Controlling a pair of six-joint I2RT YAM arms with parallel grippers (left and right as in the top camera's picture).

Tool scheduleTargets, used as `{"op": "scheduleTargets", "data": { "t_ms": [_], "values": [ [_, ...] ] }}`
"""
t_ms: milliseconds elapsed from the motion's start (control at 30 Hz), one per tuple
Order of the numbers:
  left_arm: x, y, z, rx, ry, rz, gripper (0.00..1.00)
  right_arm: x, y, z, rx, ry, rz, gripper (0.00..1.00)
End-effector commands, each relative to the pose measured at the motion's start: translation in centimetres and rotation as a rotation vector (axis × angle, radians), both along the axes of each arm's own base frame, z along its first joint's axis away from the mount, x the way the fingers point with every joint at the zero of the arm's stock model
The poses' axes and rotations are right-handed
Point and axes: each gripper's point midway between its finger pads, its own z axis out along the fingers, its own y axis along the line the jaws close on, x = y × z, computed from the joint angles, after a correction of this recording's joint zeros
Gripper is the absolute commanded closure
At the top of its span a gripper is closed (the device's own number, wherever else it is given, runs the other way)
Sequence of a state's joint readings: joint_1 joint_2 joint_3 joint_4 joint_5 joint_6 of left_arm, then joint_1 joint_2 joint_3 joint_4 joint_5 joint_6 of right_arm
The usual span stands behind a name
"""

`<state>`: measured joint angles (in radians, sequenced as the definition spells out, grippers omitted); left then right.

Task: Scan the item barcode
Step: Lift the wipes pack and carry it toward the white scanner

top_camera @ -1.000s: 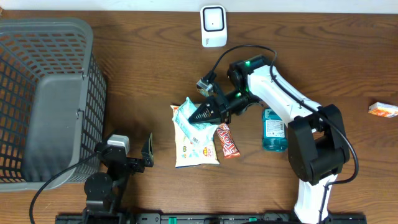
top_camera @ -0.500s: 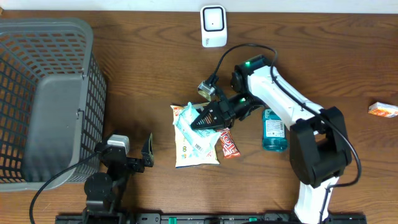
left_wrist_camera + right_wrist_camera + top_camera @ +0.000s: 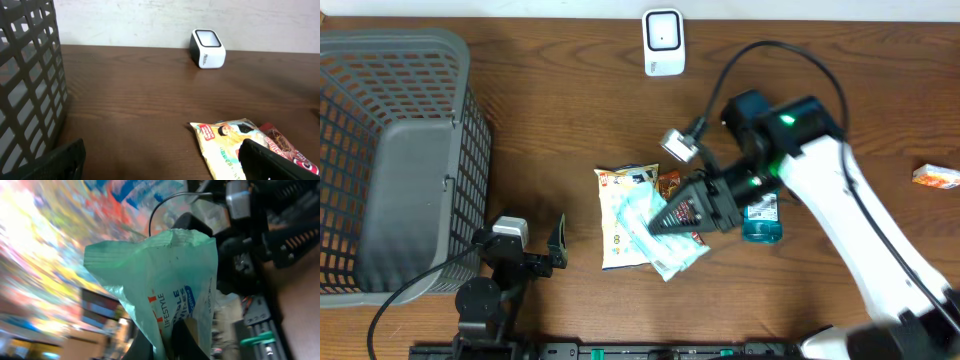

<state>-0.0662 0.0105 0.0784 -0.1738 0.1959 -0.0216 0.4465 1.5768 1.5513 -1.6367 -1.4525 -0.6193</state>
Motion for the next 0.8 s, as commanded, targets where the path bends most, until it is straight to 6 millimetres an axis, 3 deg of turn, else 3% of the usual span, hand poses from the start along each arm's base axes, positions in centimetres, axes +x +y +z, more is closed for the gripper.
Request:
{"op": "scheduleTargets", "data": {
  "t_ms": [0,133,233,367,600,767],
  "values": [
    [-0.1,0.1,-1.3,0.016,0.033,0.003,0.02,-1.2,-0.7,0.4,-0.018,-0.164,0.009,0.99],
    [-0.1,0.1,-1.3,0.016,0.033,0.003,0.02,0.6,-1.3,-2.1,-0.229,-0.267,-0.071,0.98],
    [-0.1,0.1,-1.2,0.015,0.033,0.003,0.02,5.2,-2.3,-5.7,-0.551,-0.211,-0.317,0.98],
    [-0.1,0.1,-1.3,0.016,0.033,0.003,0.02,11.1,-6.1,-9.0,-0.903,-0.217,-0.711,0.99],
    [-0.1,0.1,-1.3,0.016,0.033,0.003,0.02,16.9,-7.8,-9.6,-1.02,-0.422,-0.927,0.99],
    [-0.1,0.1,-1.3,0.016,0.033,0.003,0.02,19.9,-7.2,-10.9,-1.031,-0.457,-0.972,0.99]
  ]
}}
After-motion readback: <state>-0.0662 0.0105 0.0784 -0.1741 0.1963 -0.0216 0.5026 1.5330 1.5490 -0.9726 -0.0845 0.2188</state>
